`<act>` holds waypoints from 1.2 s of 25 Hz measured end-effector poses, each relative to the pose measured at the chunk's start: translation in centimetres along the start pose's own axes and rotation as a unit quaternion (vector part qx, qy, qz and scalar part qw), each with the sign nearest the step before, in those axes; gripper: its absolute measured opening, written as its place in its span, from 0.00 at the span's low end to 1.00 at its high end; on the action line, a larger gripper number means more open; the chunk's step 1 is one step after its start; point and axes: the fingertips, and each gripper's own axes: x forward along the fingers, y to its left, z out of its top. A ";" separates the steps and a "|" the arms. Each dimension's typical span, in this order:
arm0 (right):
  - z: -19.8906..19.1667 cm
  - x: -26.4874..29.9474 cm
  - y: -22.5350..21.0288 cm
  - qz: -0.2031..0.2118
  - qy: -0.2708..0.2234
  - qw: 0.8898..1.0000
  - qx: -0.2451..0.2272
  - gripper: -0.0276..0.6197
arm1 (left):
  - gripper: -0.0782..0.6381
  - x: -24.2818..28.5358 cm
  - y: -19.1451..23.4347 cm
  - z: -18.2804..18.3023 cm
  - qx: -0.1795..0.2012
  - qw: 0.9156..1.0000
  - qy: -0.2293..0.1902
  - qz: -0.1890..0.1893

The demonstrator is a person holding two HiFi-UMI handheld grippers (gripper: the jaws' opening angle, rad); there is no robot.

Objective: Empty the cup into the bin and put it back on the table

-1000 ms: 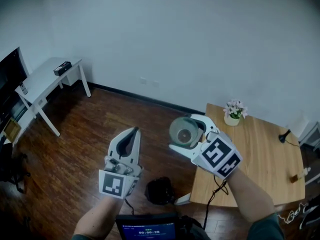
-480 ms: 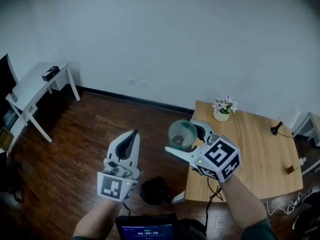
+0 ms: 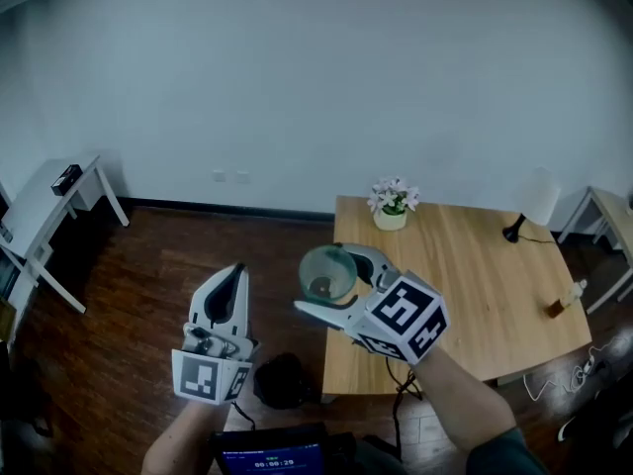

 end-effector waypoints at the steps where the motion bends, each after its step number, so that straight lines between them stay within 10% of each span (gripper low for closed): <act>1: -0.4 -0.9 -0.5 -0.002 0.000 1.000 0.002 0.65 | 0.11 0.6 -1.0 -0.1 0.000 1.000 0.000 -0.005; 30: -17.1 -28.2 -14.2 -0.136 0.031 0.987 0.086 0.65 | 0.11 12.6 -31.1 -7.1 -0.075 0.988 0.045 -0.124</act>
